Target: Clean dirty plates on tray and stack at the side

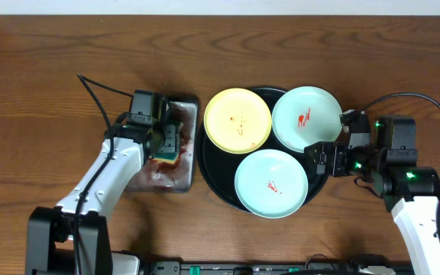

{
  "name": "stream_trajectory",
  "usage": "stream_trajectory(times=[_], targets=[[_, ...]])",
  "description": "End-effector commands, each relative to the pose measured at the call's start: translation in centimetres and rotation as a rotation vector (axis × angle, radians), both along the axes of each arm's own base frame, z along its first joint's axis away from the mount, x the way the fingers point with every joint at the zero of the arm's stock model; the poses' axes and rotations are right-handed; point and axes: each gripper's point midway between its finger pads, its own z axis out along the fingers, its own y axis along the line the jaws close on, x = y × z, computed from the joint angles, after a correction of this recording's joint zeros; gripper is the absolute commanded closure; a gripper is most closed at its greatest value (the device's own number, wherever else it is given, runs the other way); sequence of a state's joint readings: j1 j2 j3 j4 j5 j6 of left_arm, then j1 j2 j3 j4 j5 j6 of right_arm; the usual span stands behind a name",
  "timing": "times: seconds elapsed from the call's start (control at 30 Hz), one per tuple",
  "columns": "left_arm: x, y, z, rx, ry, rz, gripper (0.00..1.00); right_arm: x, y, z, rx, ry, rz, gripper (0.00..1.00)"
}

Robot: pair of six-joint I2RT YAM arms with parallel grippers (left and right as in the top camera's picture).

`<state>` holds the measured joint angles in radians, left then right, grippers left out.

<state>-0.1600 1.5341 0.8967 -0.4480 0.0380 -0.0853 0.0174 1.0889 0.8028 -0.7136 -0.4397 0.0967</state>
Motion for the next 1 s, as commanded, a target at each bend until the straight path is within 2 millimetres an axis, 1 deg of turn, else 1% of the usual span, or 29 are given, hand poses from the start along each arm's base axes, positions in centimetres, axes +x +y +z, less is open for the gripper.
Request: stream_trajectory(times=[0.0, 0.1, 0.2, 0.23, 0.3, 0.53, 0.63, 0.73, 0.77, 0.87, 0.97], targets=[[0.2, 0.2, -0.5, 0.016, 0.010, 0.015, 0.30, 0.3, 0.5, 0.9, 0.014, -0.023, 0.015, 0.08], [0.6, -0.2, -0.9, -0.021, 0.010, 0.042, 0.31, 0.3, 0.5, 0.9, 0.014, -0.024, 0.015, 0.08], [1.2, -1.1, -1.2, -0.064, 0.001, 0.024, 0.37, 0.3, 0.5, 0.9, 0.015, -0.021, 0.013, 0.08], [1.2, -1.1, -1.4, -0.063, 0.003, 0.024, 0.40, 0.3, 0.5, 0.9, 0.018, -0.019, 0.009, 0.08], [1.4, -1.1, -1.9, -0.061, 0.009, 0.025, 0.43, 0.3, 0.5, 0.9, 0.018, -0.020, 0.009, 0.08], [0.8, -1.0, -4.2, -0.052, 0.077, 0.030, 0.48, 0.3, 0.5, 0.9, 0.018, -0.021, 0.009, 0.09], [0.4, -0.9, -5.0, -0.046, 0.105, 0.031, 0.60, 0.3, 0.5, 0.9, 0.018, -0.020, 0.009, 0.11], [-0.1, -0.9, -5.2, -0.043, 0.127, 0.032, 0.87, 0.3, 0.5, 0.9, 0.018, -0.020, 0.009, 0.12], [-0.2, -0.9, -5.2, -0.044, 0.130, 0.037, 0.92, 0.3, 0.5, 0.9, 0.018, -0.020, 0.009, 0.12], [-0.5, -0.8, -4.8, -0.044, 0.139, 0.043, 0.93, 0.3, 0.5, 0.9, 0.017, -0.019, 0.009, 0.12], [-0.7, -0.8, -3.5, -0.048, 0.121, 0.042, 0.93, -0.2, 0.6, 0.6, 0.016, 0.004, 0.013, 0.11]])
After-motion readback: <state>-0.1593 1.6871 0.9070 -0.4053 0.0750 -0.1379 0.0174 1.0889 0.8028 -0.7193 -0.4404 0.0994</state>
